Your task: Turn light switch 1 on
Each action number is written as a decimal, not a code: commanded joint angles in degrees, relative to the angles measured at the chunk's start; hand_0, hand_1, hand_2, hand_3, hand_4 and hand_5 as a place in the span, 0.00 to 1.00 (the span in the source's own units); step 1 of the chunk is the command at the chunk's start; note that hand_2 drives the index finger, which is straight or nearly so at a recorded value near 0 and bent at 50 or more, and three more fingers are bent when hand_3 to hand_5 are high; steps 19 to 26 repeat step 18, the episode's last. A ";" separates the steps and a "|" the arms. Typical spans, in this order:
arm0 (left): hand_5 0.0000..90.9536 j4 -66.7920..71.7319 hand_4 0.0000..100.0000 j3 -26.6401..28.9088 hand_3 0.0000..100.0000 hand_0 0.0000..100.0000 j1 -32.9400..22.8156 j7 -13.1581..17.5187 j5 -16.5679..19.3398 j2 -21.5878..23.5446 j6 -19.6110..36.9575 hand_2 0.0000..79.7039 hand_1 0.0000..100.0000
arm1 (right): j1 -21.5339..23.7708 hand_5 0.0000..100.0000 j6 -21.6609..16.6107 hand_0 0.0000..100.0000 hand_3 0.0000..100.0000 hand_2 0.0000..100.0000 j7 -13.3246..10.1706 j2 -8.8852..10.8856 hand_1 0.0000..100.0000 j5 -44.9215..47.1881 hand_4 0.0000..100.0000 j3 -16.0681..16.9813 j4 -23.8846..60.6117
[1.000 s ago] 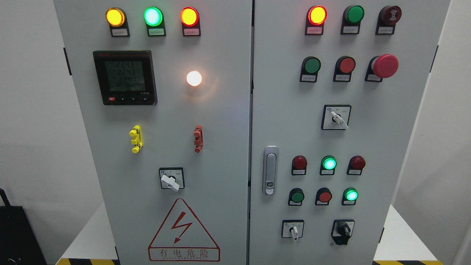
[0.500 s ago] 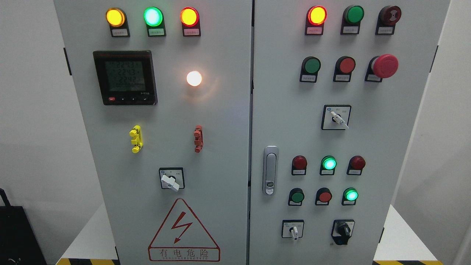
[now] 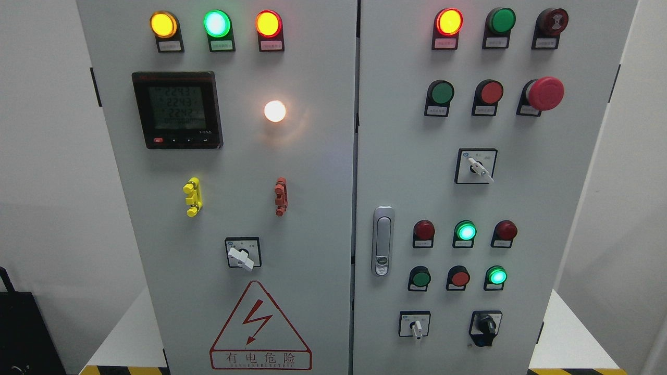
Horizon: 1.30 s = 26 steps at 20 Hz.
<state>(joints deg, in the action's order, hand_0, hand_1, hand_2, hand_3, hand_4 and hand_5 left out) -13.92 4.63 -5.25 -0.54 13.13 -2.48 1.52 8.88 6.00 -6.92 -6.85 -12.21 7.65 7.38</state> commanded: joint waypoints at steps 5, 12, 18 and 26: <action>0.00 8.03 0.01 -0.15 0.00 0.28 0.77 0.10 -0.12 -1.65 -0.29 0.00 0.00 | 0.00 0.00 -0.02 0.05 0.00 0.00 -0.02 0.00 0.00 -0.01 0.00 0.00 0.00; 0.00 8.03 0.01 -0.06 0.00 0.27 0.77 0.10 -0.21 -2.53 -0.29 0.00 0.00 | 0.00 0.00 -0.02 0.05 0.00 0.00 0.07 0.00 0.00 -0.01 0.00 0.00 0.00; 0.00 8.03 0.01 0.02 0.00 0.26 0.77 0.10 -0.12 -2.62 -0.29 0.00 0.00 | 0.00 0.00 -0.02 0.05 0.00 0.00 -0.02 0.00 0.00 -0.01 0.00 0.00 0.00; 0.00 8.03 0.01 0.02 0.00 0.26 0.77 0.10 -0.12 -2.62 -0.29 0.00 0.00 | 0.00 0.00 -0.02 0.05 0.00 0.00 -0.02 0.00 0.00 -0.01 0.00 0.00 0.00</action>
